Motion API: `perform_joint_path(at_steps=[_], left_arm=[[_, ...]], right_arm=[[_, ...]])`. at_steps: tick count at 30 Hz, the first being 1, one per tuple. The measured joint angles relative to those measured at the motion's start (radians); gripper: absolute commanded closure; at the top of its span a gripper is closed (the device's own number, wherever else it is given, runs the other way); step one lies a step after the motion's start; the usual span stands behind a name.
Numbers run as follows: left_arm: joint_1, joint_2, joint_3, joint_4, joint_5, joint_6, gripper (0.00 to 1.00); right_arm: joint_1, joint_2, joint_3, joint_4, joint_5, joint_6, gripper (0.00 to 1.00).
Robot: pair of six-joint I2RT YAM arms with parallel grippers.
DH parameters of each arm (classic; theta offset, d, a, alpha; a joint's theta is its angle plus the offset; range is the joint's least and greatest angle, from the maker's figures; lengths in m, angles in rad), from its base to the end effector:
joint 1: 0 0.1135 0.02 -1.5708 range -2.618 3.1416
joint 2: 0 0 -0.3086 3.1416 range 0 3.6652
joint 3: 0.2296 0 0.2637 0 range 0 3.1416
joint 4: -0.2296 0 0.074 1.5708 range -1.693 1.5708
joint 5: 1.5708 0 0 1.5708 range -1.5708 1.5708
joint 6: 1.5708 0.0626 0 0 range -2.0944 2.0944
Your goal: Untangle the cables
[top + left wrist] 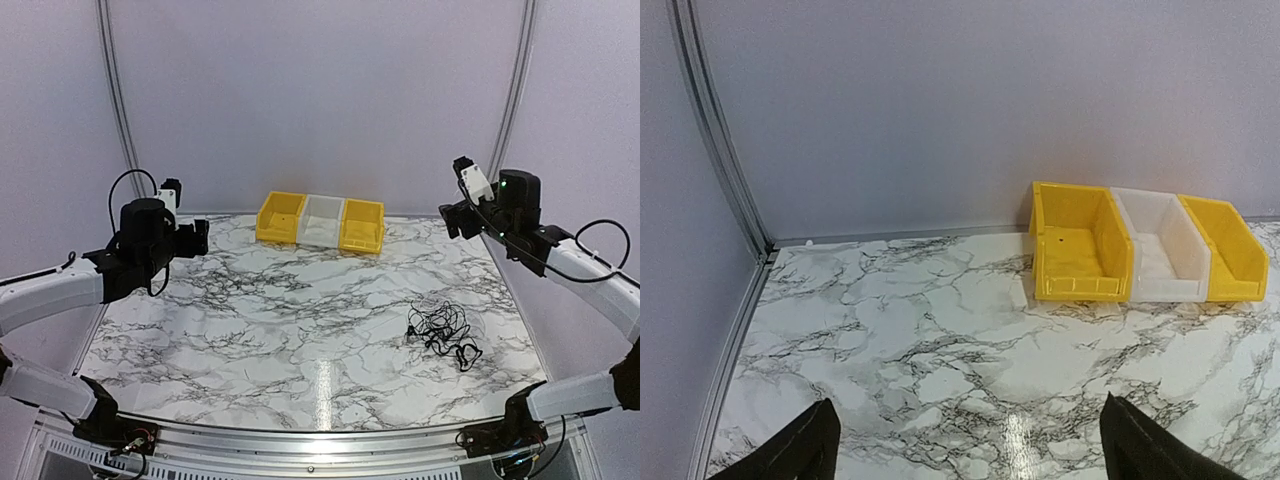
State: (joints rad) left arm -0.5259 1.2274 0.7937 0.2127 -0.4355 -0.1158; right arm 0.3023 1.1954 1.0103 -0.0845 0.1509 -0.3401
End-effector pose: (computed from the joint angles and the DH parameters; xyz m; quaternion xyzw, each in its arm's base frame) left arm 0.2744 -0.1287 0.3220 0.0231 0.7738 -0.0323 0.6321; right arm 0.2904 0.0807 0.3761 -0.2072 0.7673 -0.0714 0.6027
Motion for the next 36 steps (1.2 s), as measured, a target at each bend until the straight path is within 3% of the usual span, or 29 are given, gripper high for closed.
perform_joint_path(at_steps=[11, 14, 19, 26, 29, 36], left_arm=[[0.014, -0.020, -0.085, 0.027, 0.188, 0.004, 0.21], [-0.051, -0.019, -0.084, 0.025, 0.243, 0.010, 0.21], [-0.204, 0.029, -0.046, 0.013, 0.314, 0.010, 0.10], [-0.435, 0.242, 0.076, 0.008, 0.382, -0.038, 0.05], [-0.496, 0.331, 0.119, 0.007, 0.403, -0.058, 0.04], [-0.554, 0.381, 0.133, -0.002, 0.423, -0.093, 0.04]], right_arm=[[-0.163, -0.115, -0.228, -0.095, -0.163, -0.117, 0.03], [-0.189, -0.148, -0.259, -0.173, -0.236, -0.195, 0.05], [-0.198, -0.186, -0.304, -0.314, -0.330, -0.356, 0.04], [-0.171, -0.145, -0.394, -0.456, -0.381, -0.552, 0.05], [-0.159, -0.094, -0.413, -0.476, -0.388, -0.603, 0.10], [-0.033, 0.081, -0.410, -0.462, -0.416, -0.655, 0.39]])
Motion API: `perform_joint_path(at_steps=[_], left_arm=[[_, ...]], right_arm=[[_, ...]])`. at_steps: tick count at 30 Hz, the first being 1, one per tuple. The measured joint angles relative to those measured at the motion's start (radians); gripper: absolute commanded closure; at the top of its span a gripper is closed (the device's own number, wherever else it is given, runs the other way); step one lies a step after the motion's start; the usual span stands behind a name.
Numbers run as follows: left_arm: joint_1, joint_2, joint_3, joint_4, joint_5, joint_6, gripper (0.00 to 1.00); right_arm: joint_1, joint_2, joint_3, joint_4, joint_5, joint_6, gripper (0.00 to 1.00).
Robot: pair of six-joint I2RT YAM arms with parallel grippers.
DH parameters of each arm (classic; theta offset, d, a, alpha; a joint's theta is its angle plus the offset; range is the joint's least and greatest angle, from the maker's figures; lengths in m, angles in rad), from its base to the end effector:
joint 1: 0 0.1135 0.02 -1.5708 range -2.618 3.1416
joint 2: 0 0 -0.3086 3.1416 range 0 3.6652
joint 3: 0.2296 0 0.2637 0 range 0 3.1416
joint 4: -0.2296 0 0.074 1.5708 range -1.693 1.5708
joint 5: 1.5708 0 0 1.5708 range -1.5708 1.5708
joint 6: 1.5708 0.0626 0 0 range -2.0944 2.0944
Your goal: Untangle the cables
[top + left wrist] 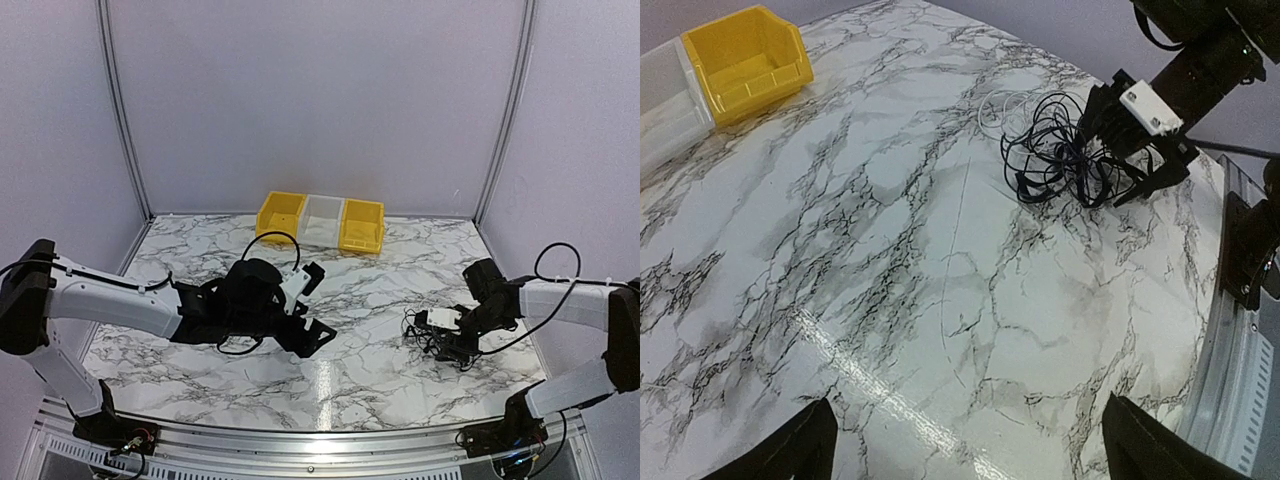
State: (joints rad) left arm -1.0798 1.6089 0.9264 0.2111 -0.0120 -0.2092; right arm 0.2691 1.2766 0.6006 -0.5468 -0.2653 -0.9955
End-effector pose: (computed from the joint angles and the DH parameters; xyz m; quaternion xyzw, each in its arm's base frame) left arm 0.1848 -0.3441 0.2445 0.3567 0.7745 -0.3098 0.4207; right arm 0.2021 0.0728 0.1686 -0.5954 0.7740 0.0608 0.2067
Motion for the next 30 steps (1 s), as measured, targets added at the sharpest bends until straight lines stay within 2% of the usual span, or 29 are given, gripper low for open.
perform_joint_path(at_steps=[2, 4, 6, 8, 11, 13, 14, 17, 20, 22, 25, 30], left_arm=[[0.000, -0.011, -0.006, 0.000, -0.011, -0.008, 0.04], [-0.001, -0.034, -0.023, 0.000, -0.026, -0.013, 0.04], [0.000, -0.062, -0.046, 0.000, -0.047, -0.019, 0.04], [-0.001, -0.101, -0.078, 0.000, -0.077, -0.029, 0.05], [-0.001, -0.165, -0.129, 0.000, -0.131, -0.044, 0.05], [0.000, -0.212, -0.164, -0.001, -0.175, -0.054, 0.04], [0.002, -0.237, -0.181, -0.002, -0.195, -0.057, 0.03], [0.019, -0.307, -0.218, -0.014, -0.251, -0.064, 0.01], [0.054, -0.357, -0.224, -0.029, -0.290, -0.061, 0.01], [0.083, -0.372, -0.218, -0.046, -0.297, -0.048, 0.01], [0.127, -0.355, -0.175, -0.091, -0.290, -0.016, 0.01], [0.185, -0.237, -0.021, -0.123, -0.219, 0.026, 0.01]], right_arm=[[0.064, 0.069, 0.011, 0.013, -0.013, 0.003, 0.51], [0.123, 0.122, 0.048, 0.024, -0.023, 0.011, 0.68], [0.199, 0.188, 0.100, 0.035, -0.030, 0.023, 0.79], [0.278, 0.257, 0.163, 0.035, -0.036, 0.039, 0.87], [0.386, 0.353, 0.272, 0.018, -0.047, 0.050, 0.92], [0.458, 0.422, 0.366, -0.009, -0.067, 0.053, 0.91], [0.489, 0.453, 0.413, -0.021, -0.079, 0.053, 0.85], [0.555, 0.512, 0.531, -0.057, -0.114, 0.058, 0.52], [0.590, 0.523, 0.616, -0.099, -0.140, 0.058, 0.36], [0.586, 0.494, 0.632, -0.121, -0.150, 0.060, 0.32], [0.541, 0.402, 0.607, -0.168, -0.158, 0.061, 0.33], [0.374, 0.191, 0.518, -0.211, -0.175, 0.078, 0.41]])
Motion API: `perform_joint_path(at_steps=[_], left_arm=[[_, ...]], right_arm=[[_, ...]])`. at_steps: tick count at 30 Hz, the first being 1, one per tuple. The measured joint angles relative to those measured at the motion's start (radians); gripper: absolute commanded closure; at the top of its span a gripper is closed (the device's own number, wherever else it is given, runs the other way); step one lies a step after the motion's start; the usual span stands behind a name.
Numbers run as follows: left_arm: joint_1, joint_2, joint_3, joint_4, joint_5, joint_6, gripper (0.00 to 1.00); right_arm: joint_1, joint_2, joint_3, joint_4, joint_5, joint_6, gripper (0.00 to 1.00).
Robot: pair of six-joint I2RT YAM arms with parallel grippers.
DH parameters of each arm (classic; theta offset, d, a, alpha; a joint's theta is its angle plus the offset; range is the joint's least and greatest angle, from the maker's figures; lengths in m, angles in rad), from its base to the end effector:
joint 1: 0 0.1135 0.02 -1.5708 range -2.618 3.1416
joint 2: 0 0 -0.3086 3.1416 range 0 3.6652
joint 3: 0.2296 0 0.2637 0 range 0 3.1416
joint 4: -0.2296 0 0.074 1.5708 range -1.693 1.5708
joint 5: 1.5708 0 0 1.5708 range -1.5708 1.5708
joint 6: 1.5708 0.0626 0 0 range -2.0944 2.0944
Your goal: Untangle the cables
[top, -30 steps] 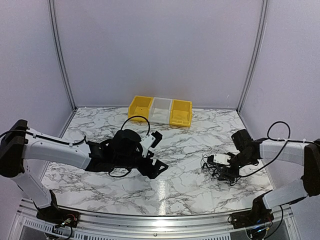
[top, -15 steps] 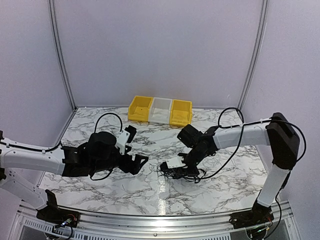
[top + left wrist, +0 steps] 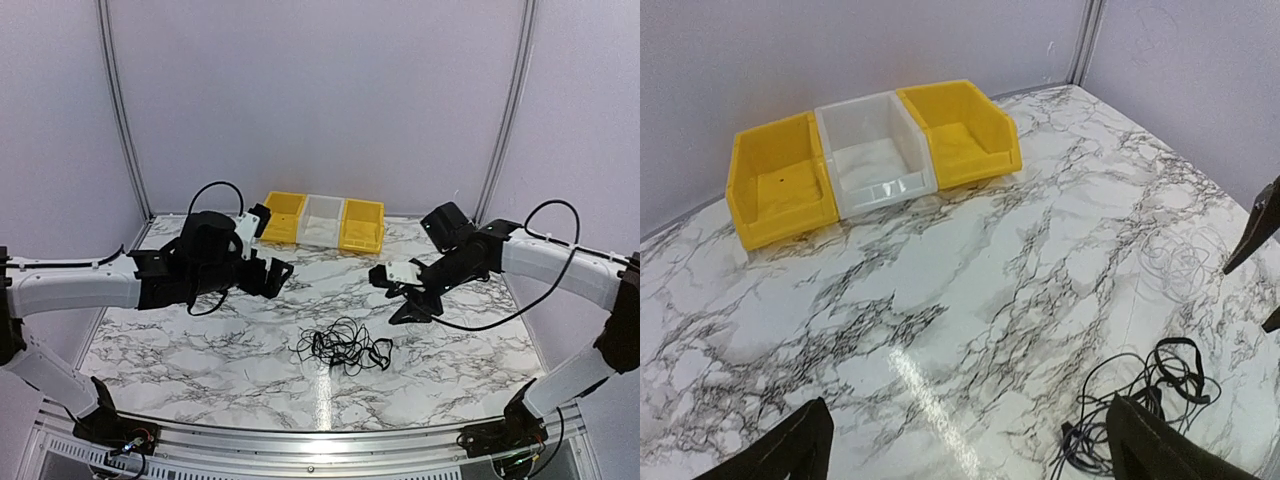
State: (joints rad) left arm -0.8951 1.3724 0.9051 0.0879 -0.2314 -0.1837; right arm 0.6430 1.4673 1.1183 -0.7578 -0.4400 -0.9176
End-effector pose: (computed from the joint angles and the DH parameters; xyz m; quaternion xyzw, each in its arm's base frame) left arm 0.2243 -0.2569 0.3040 0.2256 0.7933 -0.2043 0.5273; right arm 0.2308 0.2063 0.2722 -0.7038 0.6397 0.1797 0.2513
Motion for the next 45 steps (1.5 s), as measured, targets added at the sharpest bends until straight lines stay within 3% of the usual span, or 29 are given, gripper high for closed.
perform_joint_path(at_steps=[3, 6, 11, 15, 19, 22, 25, 29, 33, 35, 37, 41, 45], left_arm=[[0.010, 0.129, 0.142, -0.015, 0.061, 0.012, 0.06], [0.010, 0.269, 0.295, -0.030, 0.148, -0.007, 0.08], [0.011, 0.413, 0.392, -0.034, 0.296, -0.068, 0.09], [0.010, 0.425, 0.356, -0.048, 0.362, -0.098, 0.09], [0.010, 0.387, 0.295, -0.049, 0.365, -0.105, 0.08], [0.010, 0.359, 0.279, -0.048, 0.365, -0.105, 0.08], [0.010, 0.336, 0.279, -0.048, 0.366, -0.105, 0.08], [0.010, 0.313, 0.279, -0.048, 0.360, -0.102, 0.08], [0.010, 0.310, 0.279, -0.049, 0.325, -0.090, 0.08], [0.010, 0.310, 0.279, -0.049, 0.298, -0.079, 0.08], [0.010, 0.306, 0.275, -0.049, 0.270, -0.070, 0.07], [0.013, 0.298, 0.270, -0.048, 0.220, -0.060, 0.07], [0.012, 0.307, 0.271, -0.054, 0.224, -0.068, 0.07]], right_arm=[[-0.171, -0.096, -0.067, 0.016, -0.008, 0.030, 0.48], [-0.317, -0.111, -0.105, 0.046, 0.006, 0.063, 0.49], [-0.435, -0.067, -0.177, 0.092, 0.059, 0.106, 0.22], [-0.452, 0.016, -0.206, 0.105, 0.080, 0.121, 0.19], [-0.452, 0.120, -0.196, 0.124, 0.087, 0.140, 0.37], [-0.443, 0.193, -0.162, 0.127, 0.085, 0.154, 0.67], [-0.405, 0.242, -0.119, 0.125, 0.093, 0.165, 0.86], [-0.267, 0.301, -0.039, 0.101, 0.091, 0.166, 0.94], [-0.083, 0.347, 0.079, 0.057, 0.047, 0.161, 0.87], [-0.019, 0.354, 0.135, 0.029, 0.003, 0.154, 0.61], [0.021, 0.354, 0.185, 0.007, -0.043, 0.148, 0.49], [0.017, 0.354, 0.227, -0.011, -0.059, 0.121, 0.38], [-0.026, 0.360, 0.214, -0.024, -0.053, 0.105, 0.37]])
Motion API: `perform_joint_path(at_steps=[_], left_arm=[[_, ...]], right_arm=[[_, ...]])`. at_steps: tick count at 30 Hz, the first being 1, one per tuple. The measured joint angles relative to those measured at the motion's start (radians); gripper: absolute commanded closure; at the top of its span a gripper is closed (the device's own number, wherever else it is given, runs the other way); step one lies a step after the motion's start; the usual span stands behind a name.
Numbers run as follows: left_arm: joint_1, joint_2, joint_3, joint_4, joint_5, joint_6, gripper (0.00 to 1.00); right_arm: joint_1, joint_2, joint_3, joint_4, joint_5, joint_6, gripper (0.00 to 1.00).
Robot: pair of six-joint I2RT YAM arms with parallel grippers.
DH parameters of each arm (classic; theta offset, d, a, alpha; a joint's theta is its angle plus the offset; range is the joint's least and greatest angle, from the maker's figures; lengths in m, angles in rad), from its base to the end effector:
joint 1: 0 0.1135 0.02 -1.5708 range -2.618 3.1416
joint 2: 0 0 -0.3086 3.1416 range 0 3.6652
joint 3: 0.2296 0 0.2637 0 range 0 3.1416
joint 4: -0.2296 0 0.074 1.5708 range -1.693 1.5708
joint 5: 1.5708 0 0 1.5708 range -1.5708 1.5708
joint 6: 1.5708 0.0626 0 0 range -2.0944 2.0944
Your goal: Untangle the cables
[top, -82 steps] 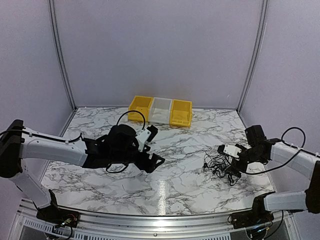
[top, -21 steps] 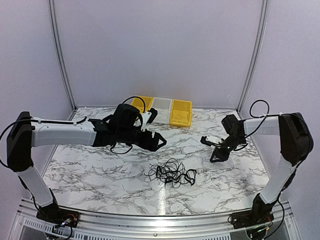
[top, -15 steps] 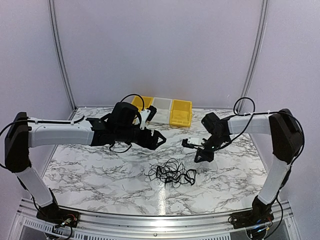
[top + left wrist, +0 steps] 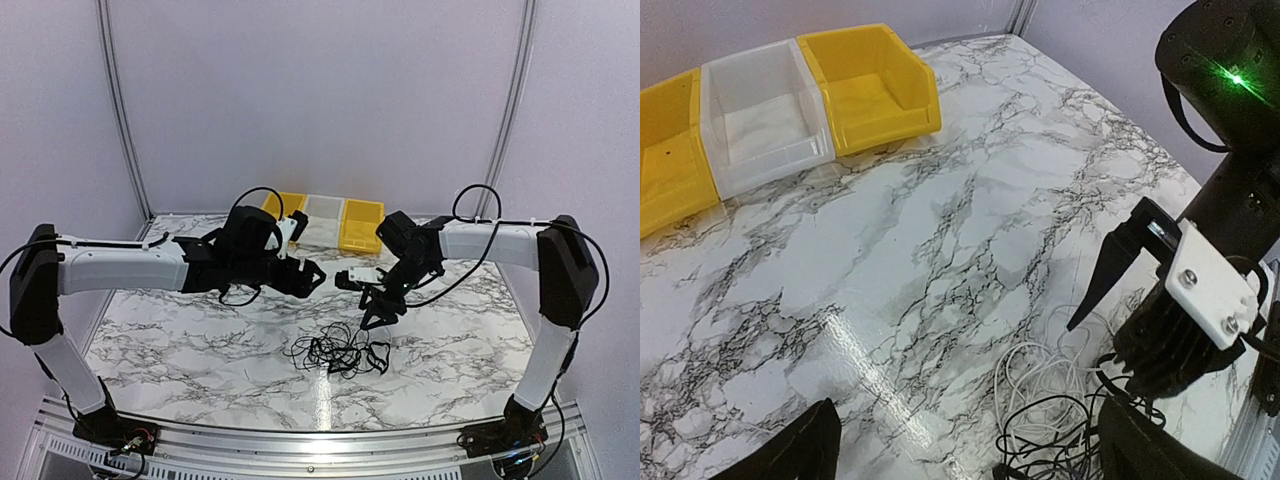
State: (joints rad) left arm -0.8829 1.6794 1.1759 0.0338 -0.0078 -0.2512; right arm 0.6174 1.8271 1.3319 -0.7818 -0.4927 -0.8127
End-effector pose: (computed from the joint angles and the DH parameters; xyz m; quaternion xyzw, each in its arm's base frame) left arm 0.2728 -0.3312 0.2871 0.2628 0.8107 -0.2782 0.4431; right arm 0.3009 0.2500 0.2192 -0.6560 0.7010 0.2262 0.1648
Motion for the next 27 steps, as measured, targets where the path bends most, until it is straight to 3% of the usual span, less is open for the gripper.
perform_joint_path(at_steps=[11, 27], left_arm=[[0.000, 0.119, 0.009, -0.014, 0.082, -0.060, 0.09], [-0.001, 0.132, 0.034, -0.019, 0.193, -0.095, 0.11]], right_arm=[[-0.217, -0.121, -0.120, 0.035, -0.019, 0.000, 0.41], [-0.072, -0.028, -0.126, 0.135, -0.003, 0.005, 0.49]])
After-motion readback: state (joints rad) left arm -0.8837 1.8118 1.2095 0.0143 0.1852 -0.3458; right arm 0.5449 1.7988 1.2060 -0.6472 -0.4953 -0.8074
